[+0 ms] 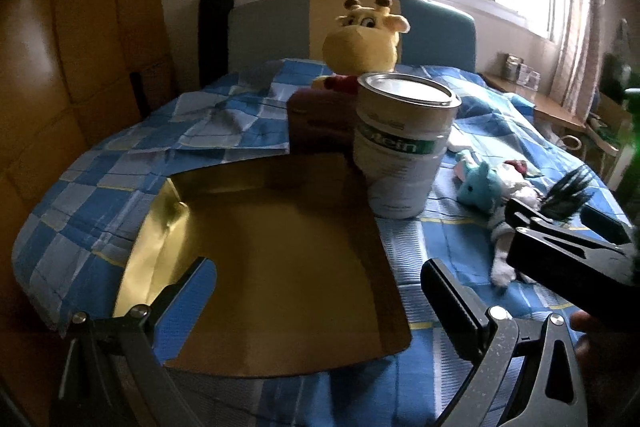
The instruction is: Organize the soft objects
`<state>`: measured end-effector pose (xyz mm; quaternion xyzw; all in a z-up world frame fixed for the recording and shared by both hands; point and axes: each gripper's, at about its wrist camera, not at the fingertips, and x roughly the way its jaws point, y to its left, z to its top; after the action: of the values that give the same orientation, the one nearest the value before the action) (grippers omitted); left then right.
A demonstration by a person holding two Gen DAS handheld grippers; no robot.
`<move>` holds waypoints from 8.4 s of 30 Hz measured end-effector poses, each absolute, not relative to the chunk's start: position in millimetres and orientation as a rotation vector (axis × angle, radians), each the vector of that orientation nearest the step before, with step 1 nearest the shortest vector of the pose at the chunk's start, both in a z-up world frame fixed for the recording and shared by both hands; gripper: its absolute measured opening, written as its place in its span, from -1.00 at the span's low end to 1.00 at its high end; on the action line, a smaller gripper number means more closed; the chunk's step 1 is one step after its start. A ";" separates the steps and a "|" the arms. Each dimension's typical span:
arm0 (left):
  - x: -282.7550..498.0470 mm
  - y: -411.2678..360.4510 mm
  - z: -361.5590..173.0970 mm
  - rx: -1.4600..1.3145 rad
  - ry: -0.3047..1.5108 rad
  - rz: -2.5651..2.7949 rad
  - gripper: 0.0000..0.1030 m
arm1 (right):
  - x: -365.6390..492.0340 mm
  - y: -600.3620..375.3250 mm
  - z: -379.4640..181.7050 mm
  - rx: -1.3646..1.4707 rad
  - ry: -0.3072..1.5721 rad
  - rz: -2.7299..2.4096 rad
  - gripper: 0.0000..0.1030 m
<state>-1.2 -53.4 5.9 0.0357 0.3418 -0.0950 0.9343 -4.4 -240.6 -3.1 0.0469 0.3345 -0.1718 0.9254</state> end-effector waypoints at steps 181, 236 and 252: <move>47.7 -36.0 -27.5 -0.118 0.827 -0.486 0.50 | -28.3 -335.0 -86.2 0.270 1.186 -0.132 -0.03; 49.2 63.2 -24.1 -0.118 0.775 -0.184 0.68 | 250.5 -175.1 159.1 0.022 0.708 0.135 -0.17; 31.5 80.5 -6.9 -0.081 0.700 -0.029 0.88 | 157.9 -65.0 -41.8 -0.205 1.077 0.308 -0.16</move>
<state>31.5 80.5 -6.9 -0.0396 0.3430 -0.0143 0.9384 157.9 -65.0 -41.8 -0.0970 0.5097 0.1459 0.8423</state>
